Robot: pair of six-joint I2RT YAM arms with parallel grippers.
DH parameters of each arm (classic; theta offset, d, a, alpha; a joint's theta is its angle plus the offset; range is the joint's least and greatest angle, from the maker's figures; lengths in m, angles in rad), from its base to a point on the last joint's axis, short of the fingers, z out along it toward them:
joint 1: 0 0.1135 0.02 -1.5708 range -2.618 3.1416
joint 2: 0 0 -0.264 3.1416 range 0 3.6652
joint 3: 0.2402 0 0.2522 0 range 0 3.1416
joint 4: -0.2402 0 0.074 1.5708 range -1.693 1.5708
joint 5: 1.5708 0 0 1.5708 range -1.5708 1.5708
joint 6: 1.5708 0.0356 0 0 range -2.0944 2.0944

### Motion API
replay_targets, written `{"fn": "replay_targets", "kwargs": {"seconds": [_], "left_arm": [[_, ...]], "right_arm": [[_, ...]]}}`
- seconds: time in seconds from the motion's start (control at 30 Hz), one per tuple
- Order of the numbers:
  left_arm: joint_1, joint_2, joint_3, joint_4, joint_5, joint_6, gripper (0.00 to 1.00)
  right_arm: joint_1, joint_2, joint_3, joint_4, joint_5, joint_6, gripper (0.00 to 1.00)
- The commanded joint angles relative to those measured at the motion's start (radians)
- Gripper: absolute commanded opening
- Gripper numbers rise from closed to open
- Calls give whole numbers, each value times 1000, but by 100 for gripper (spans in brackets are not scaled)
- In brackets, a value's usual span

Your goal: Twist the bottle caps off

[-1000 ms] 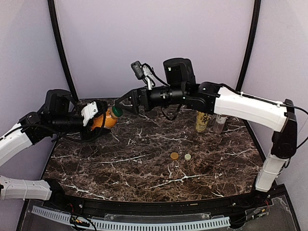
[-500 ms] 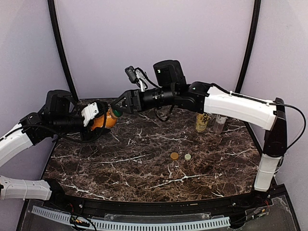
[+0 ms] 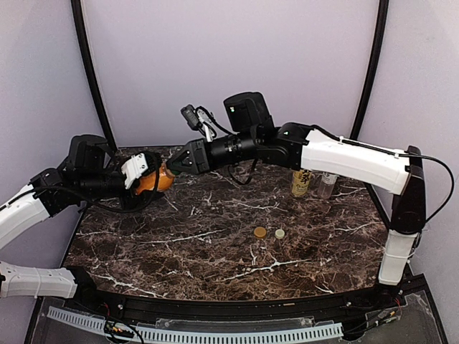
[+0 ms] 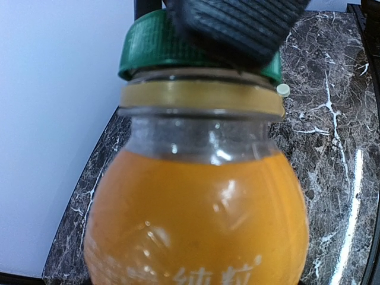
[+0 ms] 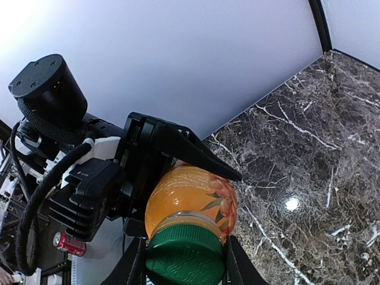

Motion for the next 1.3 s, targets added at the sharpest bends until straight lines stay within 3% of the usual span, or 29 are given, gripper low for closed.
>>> {"fn": "replay_targets", "kwargs": {"seconds": [0.0, 0.1, 0.27, 0.37, 0.47, 0.8, 1.27], "left_arm": [[6, -9, -14, 13, 19, 13, 26], [6, -11, -12, -40, 70, 27, 25], [6, -9, -1, -212, 324, 86, 26], [6, -8, -1, -313, 403, 124, 26], [6, -10, -3, -360, 428, 150, 26], [4, -8, -8, -412, 446, 200, 26], [4, -16, -19, -396, 444, 192, 26]], "right_arm": [[8, 2, 17, 0, -60, -68, 0], [19, -28, 9, -18, -151, -253, 0], [103, -163, -141, -89, -242, -836, 0], [141, -242, -269, -86, -170, -1112, 0], [157, -264, -298, -116, -83, -1263, 0], [176, -279, -314, -132, 163, -1515, 0], [181, -291, -375, -25, 175, -1567, 0]]}}
